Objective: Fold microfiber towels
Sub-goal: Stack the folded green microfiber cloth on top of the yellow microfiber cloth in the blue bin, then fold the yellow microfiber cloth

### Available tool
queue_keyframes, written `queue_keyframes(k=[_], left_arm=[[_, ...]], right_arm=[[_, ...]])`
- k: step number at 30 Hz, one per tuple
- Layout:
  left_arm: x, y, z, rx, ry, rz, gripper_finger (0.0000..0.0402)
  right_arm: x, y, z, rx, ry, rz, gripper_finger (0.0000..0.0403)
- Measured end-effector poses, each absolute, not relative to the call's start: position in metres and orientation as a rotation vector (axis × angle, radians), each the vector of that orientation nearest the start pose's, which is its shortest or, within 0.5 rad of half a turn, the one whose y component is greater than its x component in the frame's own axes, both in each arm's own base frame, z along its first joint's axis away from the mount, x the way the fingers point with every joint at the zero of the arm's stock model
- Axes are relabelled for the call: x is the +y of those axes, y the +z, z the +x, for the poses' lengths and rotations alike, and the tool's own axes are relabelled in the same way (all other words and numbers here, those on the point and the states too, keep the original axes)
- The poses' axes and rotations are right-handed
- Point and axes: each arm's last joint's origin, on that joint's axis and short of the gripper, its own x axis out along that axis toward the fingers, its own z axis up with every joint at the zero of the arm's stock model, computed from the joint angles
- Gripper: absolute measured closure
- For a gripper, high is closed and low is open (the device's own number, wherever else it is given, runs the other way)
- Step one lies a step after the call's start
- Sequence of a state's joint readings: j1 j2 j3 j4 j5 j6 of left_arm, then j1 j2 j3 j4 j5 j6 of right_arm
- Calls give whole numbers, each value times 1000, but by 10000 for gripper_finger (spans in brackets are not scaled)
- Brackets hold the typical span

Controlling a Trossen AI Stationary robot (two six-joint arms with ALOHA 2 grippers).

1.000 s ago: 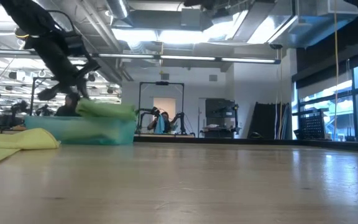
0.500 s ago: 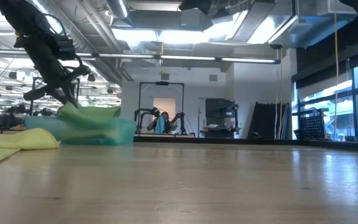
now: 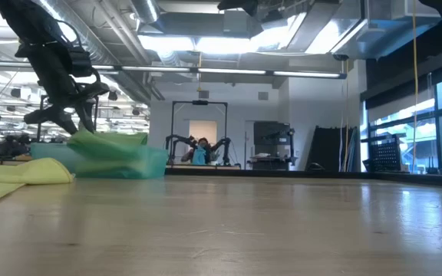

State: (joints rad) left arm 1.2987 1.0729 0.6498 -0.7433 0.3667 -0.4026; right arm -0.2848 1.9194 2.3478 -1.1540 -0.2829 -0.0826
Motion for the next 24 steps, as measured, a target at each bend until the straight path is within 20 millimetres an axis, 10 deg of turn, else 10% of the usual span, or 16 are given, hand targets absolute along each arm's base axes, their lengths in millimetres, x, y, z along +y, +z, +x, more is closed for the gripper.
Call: queue_keyframes(k=[13,24], left_arm=[[160,246,56,577,1007,-1038,248],[104,280,81,614,679,-824,249]], right_arm=[[-99,445,367,691,30,135,205],[-94,439,361,766,126,213,205]])
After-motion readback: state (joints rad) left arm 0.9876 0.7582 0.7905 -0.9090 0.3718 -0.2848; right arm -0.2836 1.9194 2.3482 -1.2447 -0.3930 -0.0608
